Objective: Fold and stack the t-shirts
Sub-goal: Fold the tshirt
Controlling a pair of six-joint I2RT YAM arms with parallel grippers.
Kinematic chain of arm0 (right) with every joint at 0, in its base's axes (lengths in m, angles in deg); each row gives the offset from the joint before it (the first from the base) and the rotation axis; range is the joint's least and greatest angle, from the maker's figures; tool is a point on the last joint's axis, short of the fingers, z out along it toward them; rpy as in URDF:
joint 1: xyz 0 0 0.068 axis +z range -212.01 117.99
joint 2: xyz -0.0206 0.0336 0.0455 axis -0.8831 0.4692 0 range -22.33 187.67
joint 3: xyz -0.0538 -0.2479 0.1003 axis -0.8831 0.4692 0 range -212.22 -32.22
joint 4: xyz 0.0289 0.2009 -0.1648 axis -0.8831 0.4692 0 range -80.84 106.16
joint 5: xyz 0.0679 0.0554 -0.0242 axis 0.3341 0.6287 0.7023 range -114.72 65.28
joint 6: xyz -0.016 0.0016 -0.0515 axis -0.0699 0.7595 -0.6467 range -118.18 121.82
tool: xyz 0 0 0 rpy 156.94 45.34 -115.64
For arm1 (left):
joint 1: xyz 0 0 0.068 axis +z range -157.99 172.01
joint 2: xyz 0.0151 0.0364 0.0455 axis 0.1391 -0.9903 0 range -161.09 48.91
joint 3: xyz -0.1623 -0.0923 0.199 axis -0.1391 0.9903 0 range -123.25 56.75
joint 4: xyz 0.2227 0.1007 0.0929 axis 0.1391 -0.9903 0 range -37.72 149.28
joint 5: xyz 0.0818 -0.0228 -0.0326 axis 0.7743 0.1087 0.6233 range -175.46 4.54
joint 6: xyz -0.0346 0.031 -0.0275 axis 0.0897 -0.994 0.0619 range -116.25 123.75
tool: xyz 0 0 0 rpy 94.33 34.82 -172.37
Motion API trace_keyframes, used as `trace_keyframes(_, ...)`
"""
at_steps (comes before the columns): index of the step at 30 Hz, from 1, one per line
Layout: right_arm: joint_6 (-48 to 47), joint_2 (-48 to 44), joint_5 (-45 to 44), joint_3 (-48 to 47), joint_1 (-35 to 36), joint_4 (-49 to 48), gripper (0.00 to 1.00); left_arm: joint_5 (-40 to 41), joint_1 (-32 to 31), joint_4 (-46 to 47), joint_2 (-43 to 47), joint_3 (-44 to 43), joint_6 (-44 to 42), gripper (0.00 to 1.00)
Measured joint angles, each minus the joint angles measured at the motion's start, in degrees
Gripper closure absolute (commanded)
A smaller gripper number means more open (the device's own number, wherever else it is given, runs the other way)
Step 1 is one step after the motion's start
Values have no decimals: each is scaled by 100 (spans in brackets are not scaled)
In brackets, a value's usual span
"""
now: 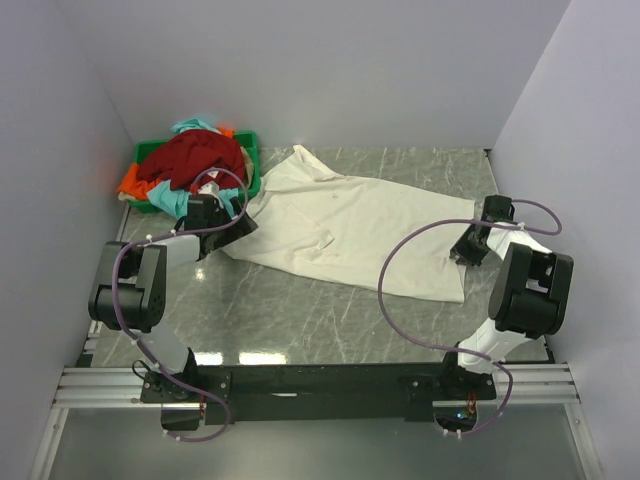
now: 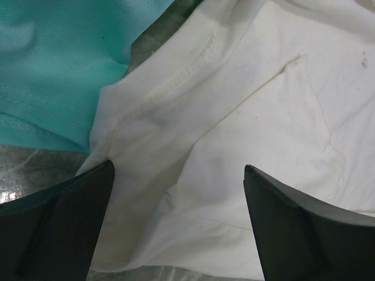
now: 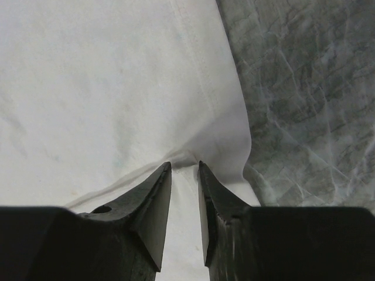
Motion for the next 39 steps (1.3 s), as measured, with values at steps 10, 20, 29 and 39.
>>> trace_keyframes(10,-9,223,-7,-59,0,7,80,-26,4,42,2,17,0,2)
trace_keyframes(20,4,210,-74,-72,4,22,100,-52,17,44,2,20,-2,2)
trace_keyframes(29,24,-339,-671,-70,15,308,100,-94,28,46,2,22,-2,2)
trace_keyframes(39,74,-396,-1102,-4,15,507,100,-168,28,63,2,37,-2,6)
